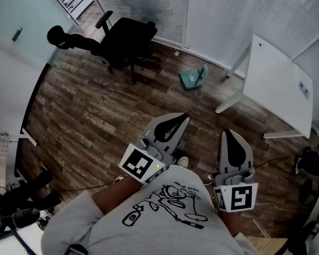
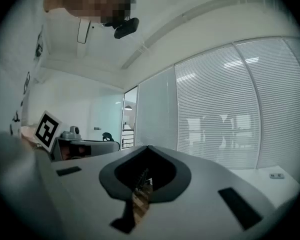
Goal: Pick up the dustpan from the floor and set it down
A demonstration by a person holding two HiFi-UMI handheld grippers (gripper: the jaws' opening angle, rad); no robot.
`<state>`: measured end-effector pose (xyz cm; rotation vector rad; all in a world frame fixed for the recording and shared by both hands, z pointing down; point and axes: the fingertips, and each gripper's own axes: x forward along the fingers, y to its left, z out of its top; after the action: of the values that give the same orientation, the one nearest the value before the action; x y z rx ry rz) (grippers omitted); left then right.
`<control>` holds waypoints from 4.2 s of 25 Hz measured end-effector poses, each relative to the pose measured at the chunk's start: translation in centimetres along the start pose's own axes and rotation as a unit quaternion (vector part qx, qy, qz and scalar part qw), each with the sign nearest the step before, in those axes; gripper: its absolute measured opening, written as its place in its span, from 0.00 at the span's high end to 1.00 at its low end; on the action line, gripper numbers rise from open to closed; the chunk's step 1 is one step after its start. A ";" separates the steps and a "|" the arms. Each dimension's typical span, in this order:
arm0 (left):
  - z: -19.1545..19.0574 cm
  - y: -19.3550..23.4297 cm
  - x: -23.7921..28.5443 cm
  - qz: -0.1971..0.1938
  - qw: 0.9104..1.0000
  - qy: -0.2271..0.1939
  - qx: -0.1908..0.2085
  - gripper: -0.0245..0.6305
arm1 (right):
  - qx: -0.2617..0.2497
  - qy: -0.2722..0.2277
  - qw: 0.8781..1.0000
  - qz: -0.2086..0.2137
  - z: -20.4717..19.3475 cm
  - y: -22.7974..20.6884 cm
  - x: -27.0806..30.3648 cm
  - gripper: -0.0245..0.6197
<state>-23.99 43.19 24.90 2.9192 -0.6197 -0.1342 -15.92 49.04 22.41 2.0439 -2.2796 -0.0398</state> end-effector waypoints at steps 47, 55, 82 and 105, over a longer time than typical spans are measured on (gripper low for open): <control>-0.3 9.9 15.5 0.023 0.999 0.025 0.012 0.96 | 0.009 0.015 1.000 0.005 -1.7 -13.1 14.0 0.96; -1.4 8.9 22.6 0.040 0.998 0.035 0.015 0.96 | 0.021 0.018 0.999 0.016 -2.9 -20.7 15.3 0.96; -0.7 24.0 34.2 0.075 0.997 0.025 -0.006 0.96 | 0.017 0.038 0.998 0.052 -3.9 -27.0 34.0 0.96; 0.1 38.4 38.2 0.075 0.997 0.028 -0.016 0.96 | 0.018 0.054 0.996 0.065 -4.1 -26.0 49.0 0.96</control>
<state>-4.46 -7.09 29.12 2.8224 -0.8160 -0.0426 4.93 -2.39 26.66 1.8603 -2.3566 0.1163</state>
